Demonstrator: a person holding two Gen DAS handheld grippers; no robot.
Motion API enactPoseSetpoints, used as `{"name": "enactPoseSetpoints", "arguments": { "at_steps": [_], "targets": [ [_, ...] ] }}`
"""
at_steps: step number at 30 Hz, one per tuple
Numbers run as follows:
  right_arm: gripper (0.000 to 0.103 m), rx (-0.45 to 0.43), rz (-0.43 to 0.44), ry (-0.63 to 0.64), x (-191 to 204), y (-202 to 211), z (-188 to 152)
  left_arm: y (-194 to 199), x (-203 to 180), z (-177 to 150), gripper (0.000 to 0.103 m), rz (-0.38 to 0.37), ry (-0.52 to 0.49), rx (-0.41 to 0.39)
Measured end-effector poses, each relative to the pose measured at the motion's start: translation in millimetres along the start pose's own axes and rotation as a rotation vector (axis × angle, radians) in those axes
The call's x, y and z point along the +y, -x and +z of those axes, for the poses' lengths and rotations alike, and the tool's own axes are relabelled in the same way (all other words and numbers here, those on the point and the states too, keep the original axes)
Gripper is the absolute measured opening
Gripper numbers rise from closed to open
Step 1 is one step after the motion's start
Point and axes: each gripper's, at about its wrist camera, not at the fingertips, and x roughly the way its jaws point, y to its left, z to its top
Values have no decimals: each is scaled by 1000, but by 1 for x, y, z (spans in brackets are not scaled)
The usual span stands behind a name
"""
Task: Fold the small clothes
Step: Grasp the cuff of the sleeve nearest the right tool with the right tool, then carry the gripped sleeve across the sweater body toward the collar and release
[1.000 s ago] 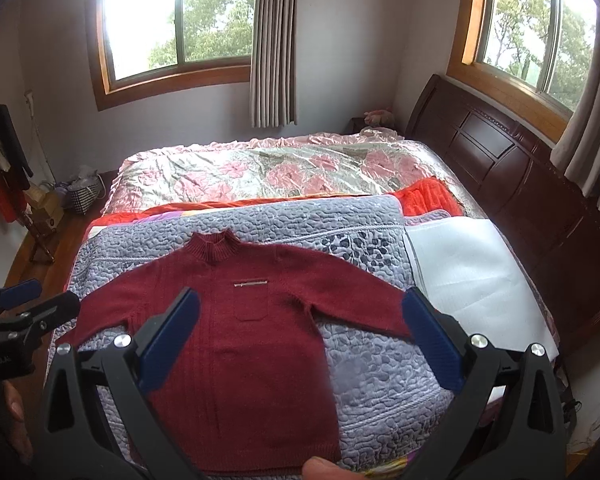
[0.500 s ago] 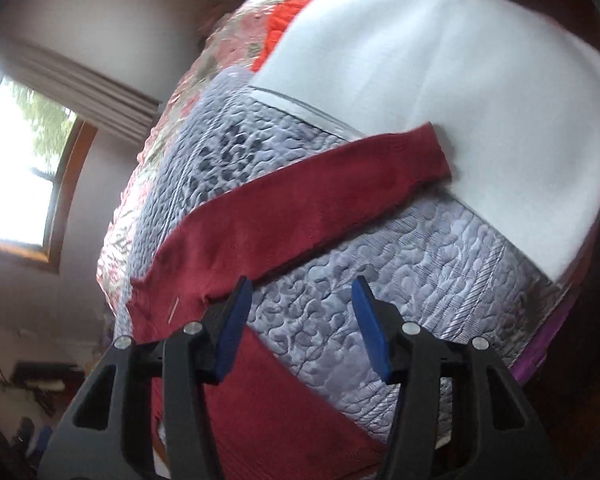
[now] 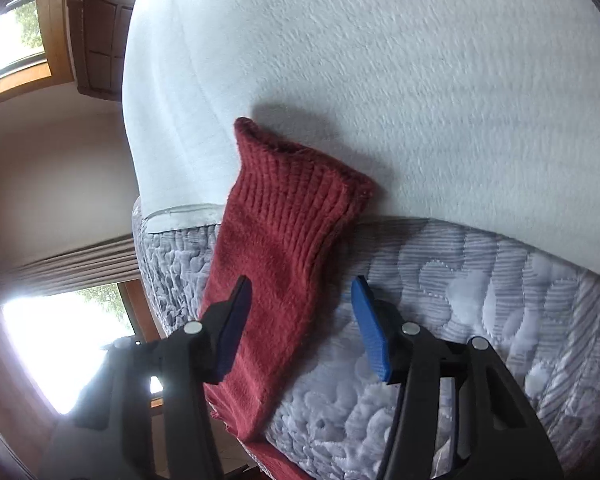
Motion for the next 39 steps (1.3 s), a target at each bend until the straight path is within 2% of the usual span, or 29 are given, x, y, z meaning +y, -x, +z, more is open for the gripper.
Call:
{"name": "enactPoseSetpoints", "arguments": {
  "at_steps": [6,12,15,17,23,26,31,35,37,39],
  "targets": [
    [51,-55,3,33,0,-12,11,-23,0,4,99,15,0,31],
    [34,-67,29,50,10,-24,21,-33,3,0,99,24,-4,54],
    [20,-75,32,51,10,-25,22,-36,4,-2,99,21,-4,61],
    [14,-78,33,64,13,-22,20,-36,7,-4,99,7,4,64],
    [12,-112,11,221,63,-1,4,-39,35,-7,99,-77,135,95],
    [12,-133,0,336,102,12,-11,-35,52,-11,99,-114,200,102],
    [12,-160,-31,560,173,26,-53,-20,81,-21,99,-169,283,65],
    [12,-153,-34,711,219,29,-96,-10,98,-25,99,-191,292,27],
    [12,-150,-38,791,241,28,-122,-7,107,-26,99,-170,277,15],
    [12,-148,-39,877,259,29,-150,-4,113,-28,99,-92,226,6]
  ]
}}
